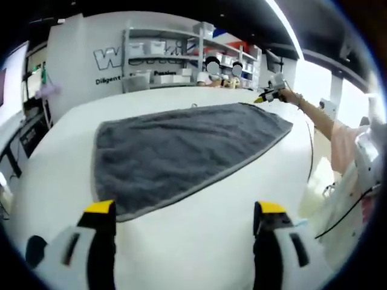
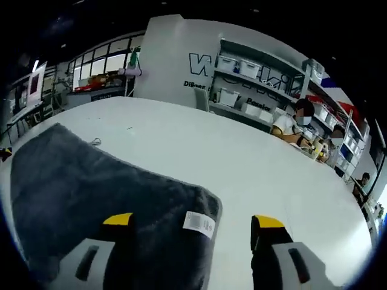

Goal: Fold the towel on the table until its edges align and the towel forms a compact rectangular stack.

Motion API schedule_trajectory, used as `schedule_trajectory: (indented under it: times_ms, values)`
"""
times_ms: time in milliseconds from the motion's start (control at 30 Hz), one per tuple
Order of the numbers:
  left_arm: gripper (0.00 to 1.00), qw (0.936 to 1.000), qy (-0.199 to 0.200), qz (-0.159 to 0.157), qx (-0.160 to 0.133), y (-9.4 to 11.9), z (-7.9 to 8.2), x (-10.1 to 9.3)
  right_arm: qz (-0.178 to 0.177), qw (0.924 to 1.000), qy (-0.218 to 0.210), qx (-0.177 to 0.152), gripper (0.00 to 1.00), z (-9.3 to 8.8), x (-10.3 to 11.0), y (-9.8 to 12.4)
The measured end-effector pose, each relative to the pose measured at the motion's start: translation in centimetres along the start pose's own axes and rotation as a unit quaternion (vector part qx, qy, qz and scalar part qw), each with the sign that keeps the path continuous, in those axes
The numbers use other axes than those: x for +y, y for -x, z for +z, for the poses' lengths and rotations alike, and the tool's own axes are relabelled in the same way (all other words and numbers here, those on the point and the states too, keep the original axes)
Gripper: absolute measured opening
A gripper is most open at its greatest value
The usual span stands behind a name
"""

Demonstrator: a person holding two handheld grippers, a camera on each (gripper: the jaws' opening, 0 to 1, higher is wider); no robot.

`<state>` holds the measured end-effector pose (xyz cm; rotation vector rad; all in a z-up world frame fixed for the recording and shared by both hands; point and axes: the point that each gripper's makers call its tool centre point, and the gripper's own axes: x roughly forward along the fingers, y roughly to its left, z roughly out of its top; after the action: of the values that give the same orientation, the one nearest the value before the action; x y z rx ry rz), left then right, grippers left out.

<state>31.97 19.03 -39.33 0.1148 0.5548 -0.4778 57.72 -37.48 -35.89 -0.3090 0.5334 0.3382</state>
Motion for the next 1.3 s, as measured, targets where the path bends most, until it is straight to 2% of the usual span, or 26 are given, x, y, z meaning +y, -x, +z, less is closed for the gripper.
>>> schedule_trajectory:
  times_ms: [133, 267, 433, 600, 1033, 1200, 1300]
  values:
    - [0.99, 1.0000, 0.002, 0.002, -0.001, 0.1, 0.0, 0.3, 0.018, 0.9997, 0.018, -0.007, 0.93, -1.0, 1.7, 2.9]
    - [0.99, 1.0000, 0.004, 0.001, -0.001, 0.1, 0.0, 0.3, 0.042, 0.9988, 0.026, 0.003, 0.99, -2.4, 3.4, 5.4]
    - [0.99, 1.0000, 0.003, -0.002, -0.003, -0.1, 0.1, 0.2, 0.073, 0.9969, 0.030, -0.005, 0.99, -3.6, 5.8, 8.3]
    - [0.99, 1.0000, 0.001, -0.003, -0.003, -0.1, 0.2, 0.2, 0.083, 0.9959, 0.030, -0.022, 0.99, -5.1, 7.8, 11.2]
    - [0.99, 1.0000, 0.001, 0.002, 0.000, 0.4, -0.1, 0.6, 0.072, 0.9965, -0.002, -0.043, 0.99, -9.5, 8.7, 15.3]
    - [0.99, 0.9999, 0.005, 0.013, -0.002, 0.6, -0.4, 1.1, 0.061, 0.9976, -0.003, -0.032, 0.99, -11.1, 8.9, 15.4]
    - [0.99, 0.9998, 0.008, 0.017, 0.000, 0.7, -0.7, 1.4, 0.059, 0.9977, -0.004, -0.032, 0.99, -11.3, 8.9, 15.6]
